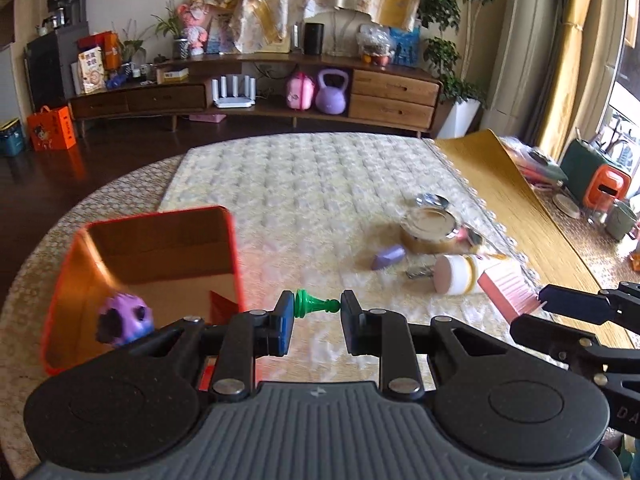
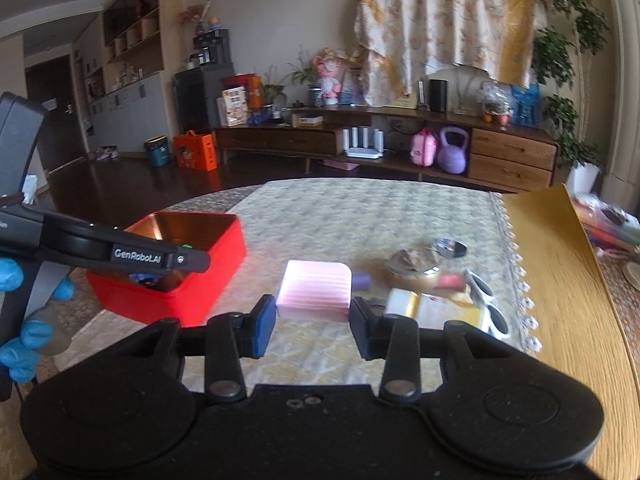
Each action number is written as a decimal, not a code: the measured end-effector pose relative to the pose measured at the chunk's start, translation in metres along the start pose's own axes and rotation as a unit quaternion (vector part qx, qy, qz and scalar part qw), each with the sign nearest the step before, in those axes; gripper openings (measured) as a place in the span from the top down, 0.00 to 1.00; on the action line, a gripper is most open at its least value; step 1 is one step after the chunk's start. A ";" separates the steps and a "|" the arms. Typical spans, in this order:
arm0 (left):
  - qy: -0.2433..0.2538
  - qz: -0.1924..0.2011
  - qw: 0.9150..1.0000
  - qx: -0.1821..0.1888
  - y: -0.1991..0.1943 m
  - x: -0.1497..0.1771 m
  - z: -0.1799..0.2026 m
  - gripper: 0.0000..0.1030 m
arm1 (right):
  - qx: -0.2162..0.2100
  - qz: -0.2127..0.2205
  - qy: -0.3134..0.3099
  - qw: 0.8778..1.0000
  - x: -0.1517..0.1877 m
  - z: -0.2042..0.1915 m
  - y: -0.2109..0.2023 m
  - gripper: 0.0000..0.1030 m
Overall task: Organize rigid objects
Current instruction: 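Carry pawn and pink block into red tin and release both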
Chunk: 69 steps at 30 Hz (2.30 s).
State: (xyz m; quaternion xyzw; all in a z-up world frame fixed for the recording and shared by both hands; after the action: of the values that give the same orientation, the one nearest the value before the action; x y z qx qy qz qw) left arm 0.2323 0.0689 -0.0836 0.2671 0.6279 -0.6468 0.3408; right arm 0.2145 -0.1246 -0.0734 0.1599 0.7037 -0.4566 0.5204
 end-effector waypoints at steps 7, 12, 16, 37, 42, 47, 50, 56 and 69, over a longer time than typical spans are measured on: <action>-0.022 0.008 0.999 -0.031 -0.008 -0.013 -0.049 0.76 | -0.035 -0.003 -0.038 0.999 -0.023 -0.041 0.020 0.61; -0.039 0.011 0.998 -0.051 -0.010 -0.021 -0.087 0.76 | -0.059 -0.011 -0.055 0.997 -0.037 -0.067 0.041 0.61; -0.045 0.010 0.997 -0.063 -0.004 -0.027 -0.114 0.76 | -0.070 -0.023 -0.073 0.995 -0.046 -0.086 0.061 0.61; -0.042 -0.050 0.995 -0.077 0.093 -0.038 -0.181 0.76 | -0.071 -0.101 -0.141 0.982 -0.046 -0.142 0.187 0.61; -0.035 -0.077 0.993 -0.081 0.117 -0.037 -0.186 0.76 | -0.068 -0.127 -0.163 0.976 -0.036 -0.149 0.210 0.61; -0.030 -0.100 0.991 -0.083 0.134 -0.031 -0.188 0.76 | -0.067 -0.144 -0.175 0.972 -0.027 -0.154 0.221 0.61; -0.023 -0.109 0.990 -0.089 0.140 -0.028 -0.189 0.76 | -0.067 -0.157 -0.179 0.969 -0.022 -0.157 0.226 0.61; -0.007 -0.127 0.988 -0.087 0.148 -0.025 -0.181 0.76 | -0.071 -0.168 -0.189 0.965 -0.016 -0.161 0.229 0.61; -0.022 -0.124 0.988 -0.090 0.146 -0.025 -0.179 0.76 | -0.077 -0.159 -0.161 0.971 -0.019 -0.158 0.213 0.57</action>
State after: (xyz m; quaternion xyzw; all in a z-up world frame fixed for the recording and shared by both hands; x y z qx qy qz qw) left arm 0.3466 0.2528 -0.1682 0.1410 0.7038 -0.6310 0.2944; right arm 0.2787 0.1210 -0.1517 -0.0702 0.6603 -0.4978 0.5579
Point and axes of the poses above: each gripper's, at about its wrist camera, not at the fingertips, and y roughly the way its jaws point, z to its right, x to its underside, the point moved 6 cm from there along y, roughly the way its jaws point, and after that the axes turned 2 degrees about z, right-handed, at the moved point
